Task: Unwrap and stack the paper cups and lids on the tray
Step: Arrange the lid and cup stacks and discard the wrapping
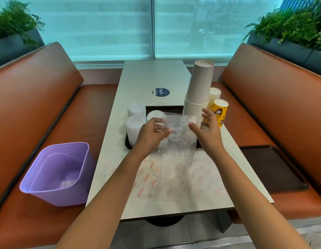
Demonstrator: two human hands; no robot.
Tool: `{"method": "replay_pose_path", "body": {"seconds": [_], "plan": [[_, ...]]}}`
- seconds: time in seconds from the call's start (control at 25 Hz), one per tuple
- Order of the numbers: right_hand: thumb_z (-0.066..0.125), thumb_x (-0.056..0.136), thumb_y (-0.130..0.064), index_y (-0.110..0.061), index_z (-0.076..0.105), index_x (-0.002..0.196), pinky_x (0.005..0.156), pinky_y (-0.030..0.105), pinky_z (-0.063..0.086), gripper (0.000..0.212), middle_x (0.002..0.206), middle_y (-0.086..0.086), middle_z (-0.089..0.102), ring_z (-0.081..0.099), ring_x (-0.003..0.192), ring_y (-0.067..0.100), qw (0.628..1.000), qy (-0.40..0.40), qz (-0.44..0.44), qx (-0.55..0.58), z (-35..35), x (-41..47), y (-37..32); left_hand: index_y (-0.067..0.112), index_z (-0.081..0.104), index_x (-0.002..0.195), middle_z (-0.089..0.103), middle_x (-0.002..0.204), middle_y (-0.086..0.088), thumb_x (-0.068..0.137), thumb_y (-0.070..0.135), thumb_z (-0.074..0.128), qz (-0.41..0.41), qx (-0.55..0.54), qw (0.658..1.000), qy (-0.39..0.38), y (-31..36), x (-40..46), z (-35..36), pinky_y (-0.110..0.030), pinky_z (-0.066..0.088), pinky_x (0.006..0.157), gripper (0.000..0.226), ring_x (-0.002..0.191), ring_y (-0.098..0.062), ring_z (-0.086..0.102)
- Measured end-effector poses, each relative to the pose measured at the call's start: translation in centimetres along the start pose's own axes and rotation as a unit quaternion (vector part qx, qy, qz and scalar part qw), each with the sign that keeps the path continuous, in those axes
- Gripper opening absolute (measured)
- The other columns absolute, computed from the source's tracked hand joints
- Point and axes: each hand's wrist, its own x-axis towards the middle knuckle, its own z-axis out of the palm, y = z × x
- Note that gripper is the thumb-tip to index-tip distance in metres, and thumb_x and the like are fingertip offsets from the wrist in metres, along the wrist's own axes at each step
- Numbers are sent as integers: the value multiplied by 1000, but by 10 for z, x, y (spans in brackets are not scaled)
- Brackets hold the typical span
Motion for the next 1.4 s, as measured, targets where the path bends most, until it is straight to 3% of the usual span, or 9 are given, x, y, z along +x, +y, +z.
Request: {"method": "replay_pose_path", "body": {"seconds": [0.08,0.2,0.36,0.68,1.0,1.08,1.24,1.32,1.4], "plan": [[75,79,-20,-21,45,134,100,22,31,62,134,-3,46,40,122,11,975,-38,-145,-164,-4,3,-5,23,55,97,66,88,1,83,13,71,23,112,993,-36,6,0,-1,-30,52,69,23,82,-17,64],[74,80,-15,-23,60,118,97,28,43,41,115,-4,62,54,108,9,961,-196,-116,-155,1,5,-13,21,57,102,69,91,1,82,18,71,47,197,975,-94,15,-1,2,-33,54,78,24,87,-17,66],[68,84,-6,-22,61,75,68,27,47,20,72,-3,60,55,69,16,993,-99,-59,-15,5,7,-12,28,58,101,66,92,1,78,32,74,14,181,977,-109,13,-5,-13,-23,51,73,29,82,-9,63],[57,93,-9,-17,52,69,43,12,34,26,48,-15,49,42,42,-2,996,-81,-8,48,2,-2,-2,15,63,83,68,70,8,84,4,66,14,-20,1000,7,9,-6,-23,-13,47,56,12,54,0,61],[59,92,-10,-12,58,94,60,22,47,3,88,1,57,56,65,0,998,8,6,65,5,-3,8,15,64,89,66,82,2,97,21,49,-44,-99,992,62,4,-8,-12,-7,46,54,18,70,-4,64],[69,84,-19,-17,52,118,84,23,42,38,115,-6,53,52,98,6,996,51,-63,-46,-1,-2,4,10,66,89,64,77,1,97,16,49,3,-27,997,67,5,-8,-12,-8,44,54,19,62,-1,60],[76,78,-26,-27,43,136,101,20,31,67,137,-8,46,40,123,4,965,-200,-89,-142,-7,7,-27,17,66,88,66,73,9,96,17,50,57,121,990,-54,11,-5,-15,-18,47,65,18,57,2,59],[73,81,-15,-20,57,121,92,19,42,43,116,-5,61,54,102,-4,938,-316,-27,-142,-4,8,-33,22,66,90,67,76,12,95,18,53,69,125,985,-94,16,-3,-14,-26,48,76,15,66,-3,62],[69,84,-7,-11,66,94,68,11,47,12,82,-5,66,59,67,-10,955,-287,-14,-78,2,7,-28,28,62,105,66,96,9,91,26,59,88,86,992,-10,15,1,-14,-30,47,90,15,91,-10,62]]}}
